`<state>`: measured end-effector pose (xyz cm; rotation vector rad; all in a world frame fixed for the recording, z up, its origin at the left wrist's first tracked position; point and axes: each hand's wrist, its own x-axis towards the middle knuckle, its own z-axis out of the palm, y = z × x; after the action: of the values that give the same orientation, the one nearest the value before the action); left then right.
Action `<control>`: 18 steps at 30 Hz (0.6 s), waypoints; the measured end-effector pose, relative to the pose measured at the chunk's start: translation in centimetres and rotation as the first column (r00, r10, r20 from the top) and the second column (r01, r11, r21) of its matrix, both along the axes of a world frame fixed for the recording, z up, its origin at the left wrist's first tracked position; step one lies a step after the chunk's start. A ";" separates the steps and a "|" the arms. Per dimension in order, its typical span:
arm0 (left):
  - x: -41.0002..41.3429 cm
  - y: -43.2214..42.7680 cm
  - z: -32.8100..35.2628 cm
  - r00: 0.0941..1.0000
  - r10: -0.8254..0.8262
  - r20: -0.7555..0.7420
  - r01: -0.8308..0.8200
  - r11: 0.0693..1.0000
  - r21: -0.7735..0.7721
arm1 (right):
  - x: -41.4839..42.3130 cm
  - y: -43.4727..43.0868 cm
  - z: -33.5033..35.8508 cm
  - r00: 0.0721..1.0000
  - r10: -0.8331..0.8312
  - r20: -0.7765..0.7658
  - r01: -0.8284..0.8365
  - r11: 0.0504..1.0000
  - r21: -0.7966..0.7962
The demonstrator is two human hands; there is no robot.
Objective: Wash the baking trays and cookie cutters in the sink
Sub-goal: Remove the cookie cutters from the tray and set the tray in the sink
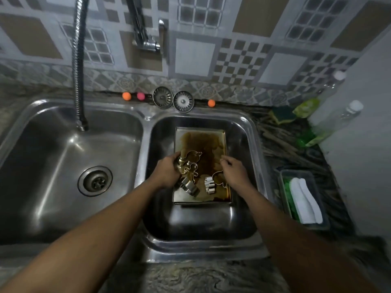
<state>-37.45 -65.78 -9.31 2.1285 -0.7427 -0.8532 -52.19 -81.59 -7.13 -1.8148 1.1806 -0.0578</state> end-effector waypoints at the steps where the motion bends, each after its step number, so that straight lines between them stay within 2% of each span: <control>1: 0.0 -0.5 -0.8 1.000 0.017 0.005 -0.017 1.000 0.014 | 0.1 -0.8 -1.0 1.000 0.007 0.004 -0.007 1.000 0.022; 9: 0.3 -2.9 -5.5 0.995 0.103 -0.018 -0.099 0.984 0.150 | 1.7 -4.2 -9.1 0.998 0.053 -0.017 -0.048 0.981 0.188; 18: 1.4 -3.2 -9.9 0.995 0.102 -0.015 -0.094 0.958 0.269 | 2.4 -4.2 -13.0 0.990 0.103 -0.098 -0.089 0.987 0.132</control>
<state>-36.07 -68.96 -19.26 2.3637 -0.5244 -0.9740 -49.74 -85.75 -20.09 -1.7767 1.1409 0.1668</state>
